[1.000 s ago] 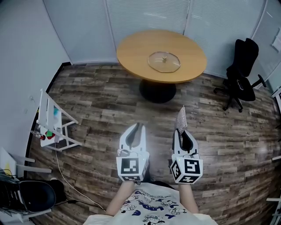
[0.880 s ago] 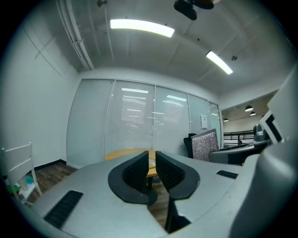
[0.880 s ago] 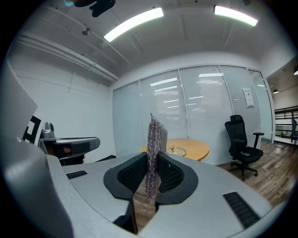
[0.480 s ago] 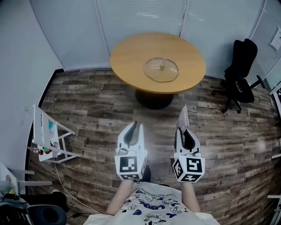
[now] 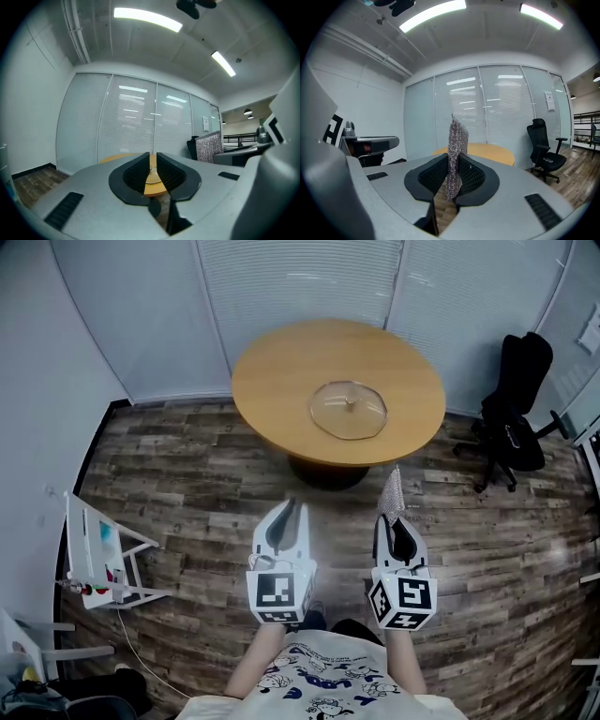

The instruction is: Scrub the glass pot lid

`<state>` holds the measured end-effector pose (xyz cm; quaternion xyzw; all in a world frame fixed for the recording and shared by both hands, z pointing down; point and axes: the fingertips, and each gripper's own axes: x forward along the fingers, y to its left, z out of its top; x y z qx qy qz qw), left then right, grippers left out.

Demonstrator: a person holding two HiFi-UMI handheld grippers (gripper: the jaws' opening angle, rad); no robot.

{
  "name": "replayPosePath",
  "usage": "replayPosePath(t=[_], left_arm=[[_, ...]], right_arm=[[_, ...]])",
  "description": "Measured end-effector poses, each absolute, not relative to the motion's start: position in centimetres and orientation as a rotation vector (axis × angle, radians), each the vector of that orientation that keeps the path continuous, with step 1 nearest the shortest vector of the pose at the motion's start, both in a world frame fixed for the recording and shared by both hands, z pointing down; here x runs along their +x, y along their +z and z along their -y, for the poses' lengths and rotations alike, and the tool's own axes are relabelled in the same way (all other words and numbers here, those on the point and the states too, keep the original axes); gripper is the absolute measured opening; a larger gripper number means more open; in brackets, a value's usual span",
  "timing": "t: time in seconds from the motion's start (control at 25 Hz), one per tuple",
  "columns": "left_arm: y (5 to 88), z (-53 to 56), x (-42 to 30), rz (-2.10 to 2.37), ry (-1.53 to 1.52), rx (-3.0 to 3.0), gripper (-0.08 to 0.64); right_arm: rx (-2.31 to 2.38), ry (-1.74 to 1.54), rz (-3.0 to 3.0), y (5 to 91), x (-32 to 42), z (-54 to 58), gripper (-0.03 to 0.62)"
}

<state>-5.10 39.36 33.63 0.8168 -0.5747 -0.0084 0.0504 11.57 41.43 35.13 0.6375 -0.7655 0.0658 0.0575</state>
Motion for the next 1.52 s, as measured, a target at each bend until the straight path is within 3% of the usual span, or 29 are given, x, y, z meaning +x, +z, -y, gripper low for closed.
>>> replayPosePath(t=[0.6, 1.52], left_arm=[[35.4, -34.7, -4.9, 1.738, -0.005, 2.442, 0.052], [35.7, -19.5, -2.5, 1.885, 0.022, 2.326, 0.052]], right_arm=[[1.907, 0.239, 2.288, 36.9, 12.4, -36.8, 0.074], [1.745, 0.229, 2.408, 36.6, 14.7, -19.1, 0.073]])
